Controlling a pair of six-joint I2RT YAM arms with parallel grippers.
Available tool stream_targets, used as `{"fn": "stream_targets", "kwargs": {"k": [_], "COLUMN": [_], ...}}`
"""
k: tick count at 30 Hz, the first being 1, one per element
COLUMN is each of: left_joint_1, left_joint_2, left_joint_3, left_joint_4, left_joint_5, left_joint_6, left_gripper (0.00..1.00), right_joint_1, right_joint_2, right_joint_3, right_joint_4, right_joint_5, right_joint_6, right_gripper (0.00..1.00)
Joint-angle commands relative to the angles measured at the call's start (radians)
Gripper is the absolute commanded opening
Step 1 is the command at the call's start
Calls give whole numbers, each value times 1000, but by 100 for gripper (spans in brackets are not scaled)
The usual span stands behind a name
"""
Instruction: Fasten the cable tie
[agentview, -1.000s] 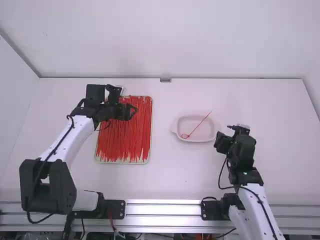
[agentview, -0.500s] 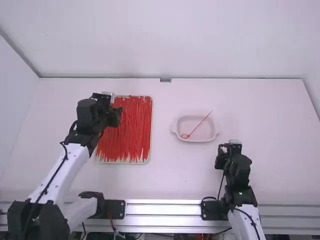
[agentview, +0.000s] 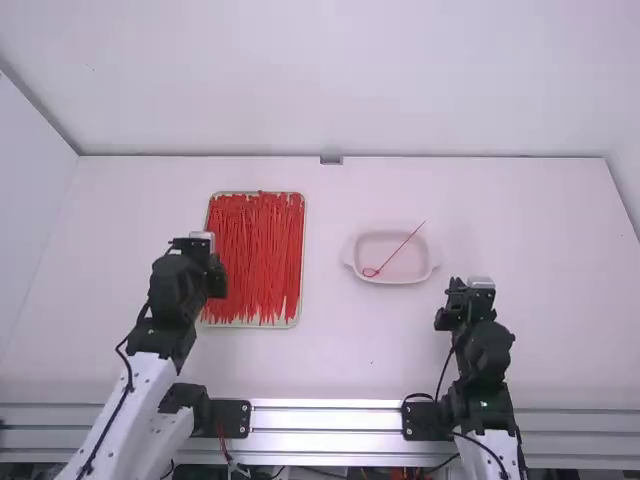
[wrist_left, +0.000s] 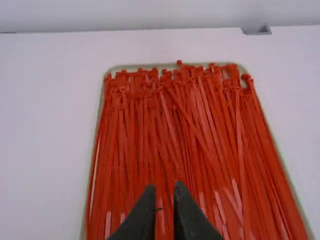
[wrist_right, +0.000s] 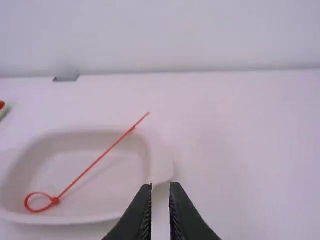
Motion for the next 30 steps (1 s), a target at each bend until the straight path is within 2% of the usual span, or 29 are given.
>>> {"fn": "stream_targets", "kwargs": {"k": [1,3,6,18,30], "left_joint_1": [6,6,6,6,6], "left_joint_2": [-57,-103,-163,-368,-540], "left_joint_3": [-52,-97,-158,-359,-359], "left_joint_4": [2,2,2,2,2], "left_joint_5": [-13,-13,-13,-13,-13], "left_joint_6": [1,1,1,1,1], "left_gripper": [4,0,0,0,0], "right_joint_1": [2,2,2,2,2], "right_joint_2": [-38,-64,-97,-143,-143], "right_joint_3": [-10,-10,-10,-10,-10], "right_joint_4": [-7,-7,-7,-7,-7], "right_joint_5": [2,2,2,2,2], "right_joint_6": [1,1,1,1,1], "right_gripper": [6,4,0,0,0]}}
